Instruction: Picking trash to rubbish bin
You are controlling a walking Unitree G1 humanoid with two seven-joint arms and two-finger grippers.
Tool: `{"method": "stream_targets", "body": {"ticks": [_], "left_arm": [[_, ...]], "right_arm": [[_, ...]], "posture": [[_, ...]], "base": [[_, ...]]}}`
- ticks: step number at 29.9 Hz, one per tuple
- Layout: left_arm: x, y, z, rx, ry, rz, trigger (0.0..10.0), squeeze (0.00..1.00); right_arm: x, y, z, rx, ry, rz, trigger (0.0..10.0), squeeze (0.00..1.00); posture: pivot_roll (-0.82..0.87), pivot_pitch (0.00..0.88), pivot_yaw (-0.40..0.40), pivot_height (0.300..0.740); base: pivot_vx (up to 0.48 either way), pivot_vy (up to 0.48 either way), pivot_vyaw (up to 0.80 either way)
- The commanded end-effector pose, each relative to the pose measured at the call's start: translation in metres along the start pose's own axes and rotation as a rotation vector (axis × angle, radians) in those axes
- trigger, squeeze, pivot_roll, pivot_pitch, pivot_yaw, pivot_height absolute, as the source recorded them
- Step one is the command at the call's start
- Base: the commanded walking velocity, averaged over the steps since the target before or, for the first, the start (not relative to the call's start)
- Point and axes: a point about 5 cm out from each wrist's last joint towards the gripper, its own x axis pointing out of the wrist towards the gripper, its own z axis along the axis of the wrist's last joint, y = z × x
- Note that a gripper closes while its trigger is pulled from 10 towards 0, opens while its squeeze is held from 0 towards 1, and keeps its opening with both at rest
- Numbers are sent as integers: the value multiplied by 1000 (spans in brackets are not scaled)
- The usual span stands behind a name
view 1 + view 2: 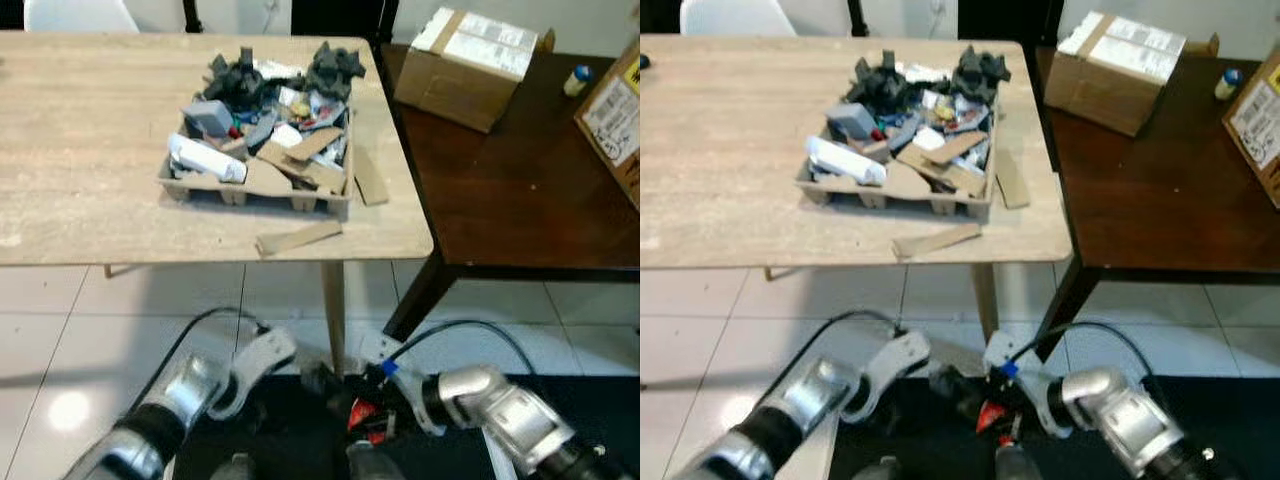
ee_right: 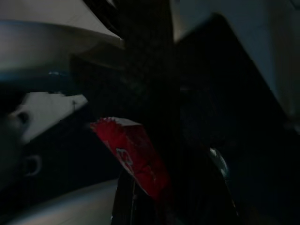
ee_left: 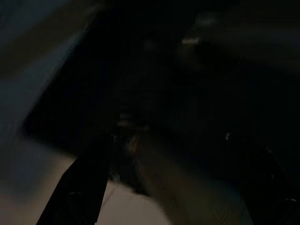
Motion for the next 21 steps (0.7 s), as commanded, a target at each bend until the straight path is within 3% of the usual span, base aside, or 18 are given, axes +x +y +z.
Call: {"method": "stream_targets", "body": {"ticks": [1,3,4,5,7,10,12,13,16,21], "left_arm": [[2,3,-6,-64,-50,119,10000,0],[1,9,-9,-154,-126,253,10000,0],[1,9,-9,-154,-126,253,10000,0],[1,9,-18,-189,-128,290,10000,0],[1,9,-38,-237,-98,364,10000,0],[1,11,-60,-315,-36,468,10000,0],[0,10,-67,-333,-20,489,10000,0],[0,7,-76,-363,8,510,10000,0],[2,2,-84,-412,7,513,10000,0],[4,-2,-87,-438,-8,524,10000,0]], "right_arm": [[7,-2,-18,30,30,-77,0,0],[18,-5,-36,108,34,-182,0,0],[18,-5,-36,108,34,-182,0,0],[25,-4,-48,196,19,-240,0,0],[34,1,-68,354,-6,-329,0,0],[42,7,-88,494,-20,-431,0,0],[43,8,-93,542,-26,-473,0,0],[43,9,-102,631,-36,-549,0,0],[41,12,-116,752,-39,-659,0,0],[42,14,-122,742,-15,-702,0,0]], "posture": [[-16,197,-15,740],[-3,186,-18,740],[-3,186,-18,740],[1,179,-16,740],[-2,170,-9,740],[0,165,-2,740],[1,163,0,740],[1,162,0,740],[8,157,-1,740],[7,156,-3,740]], "base": [[0,0,0],[0,0,0],[0,0,0],[0,0,0],[0,0,0],[0,0,0],[0,0,0],[0,0,0],[0,0,0],[0,0,0]]}}
